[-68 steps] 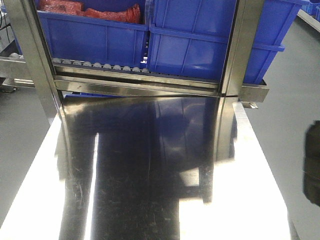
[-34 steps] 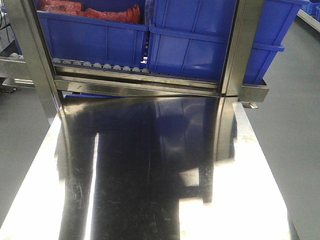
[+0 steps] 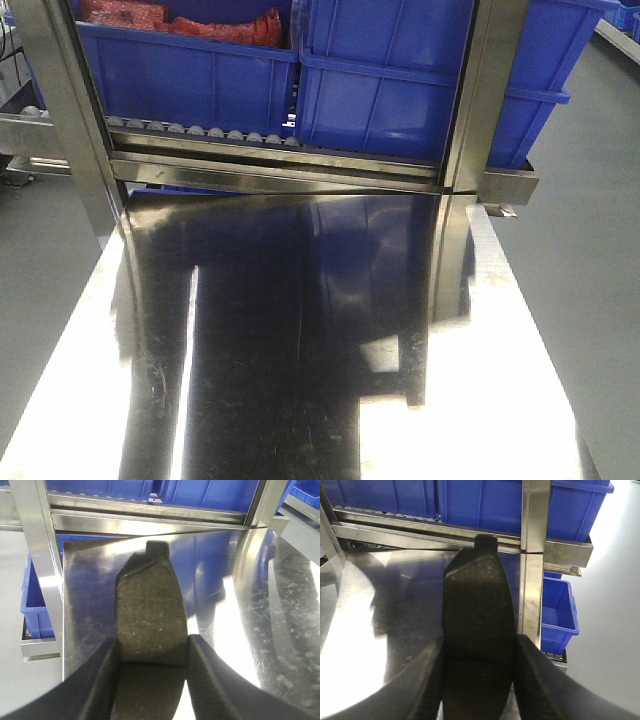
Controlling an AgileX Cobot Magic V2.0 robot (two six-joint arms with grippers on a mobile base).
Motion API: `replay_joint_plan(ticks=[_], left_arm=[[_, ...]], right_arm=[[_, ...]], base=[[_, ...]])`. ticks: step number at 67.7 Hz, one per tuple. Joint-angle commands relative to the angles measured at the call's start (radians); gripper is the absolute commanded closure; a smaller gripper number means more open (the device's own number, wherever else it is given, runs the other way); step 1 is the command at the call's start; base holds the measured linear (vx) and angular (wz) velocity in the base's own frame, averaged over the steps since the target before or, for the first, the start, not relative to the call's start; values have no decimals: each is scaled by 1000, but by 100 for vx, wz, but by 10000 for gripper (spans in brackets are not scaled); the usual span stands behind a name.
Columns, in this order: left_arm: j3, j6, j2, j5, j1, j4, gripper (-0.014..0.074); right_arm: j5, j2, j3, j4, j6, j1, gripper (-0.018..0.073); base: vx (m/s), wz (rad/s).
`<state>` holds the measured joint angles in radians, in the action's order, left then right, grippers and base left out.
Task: Move and align brake pads A on conveyor
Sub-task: 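Turn the base away from the steel table toward the yellow line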
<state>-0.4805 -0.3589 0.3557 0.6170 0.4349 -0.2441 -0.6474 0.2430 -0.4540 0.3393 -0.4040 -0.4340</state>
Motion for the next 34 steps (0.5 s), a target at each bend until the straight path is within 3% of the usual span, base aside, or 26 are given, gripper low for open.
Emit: replay_joint_plan(ticks=[1,19,34], left_arm=[[-27,-7,2,-99,4,-16,602],[-27,-7,2,-99,4,-16,602],[-27,-7,2,-99,4,-16,602]], right_arm=[[94,10,-28,28,10,4,564],[94,10,-28,26,10,4,564],[94,10,-28,26,10,4,564]], base=[[0,2],[-3,15],[-11,53]])
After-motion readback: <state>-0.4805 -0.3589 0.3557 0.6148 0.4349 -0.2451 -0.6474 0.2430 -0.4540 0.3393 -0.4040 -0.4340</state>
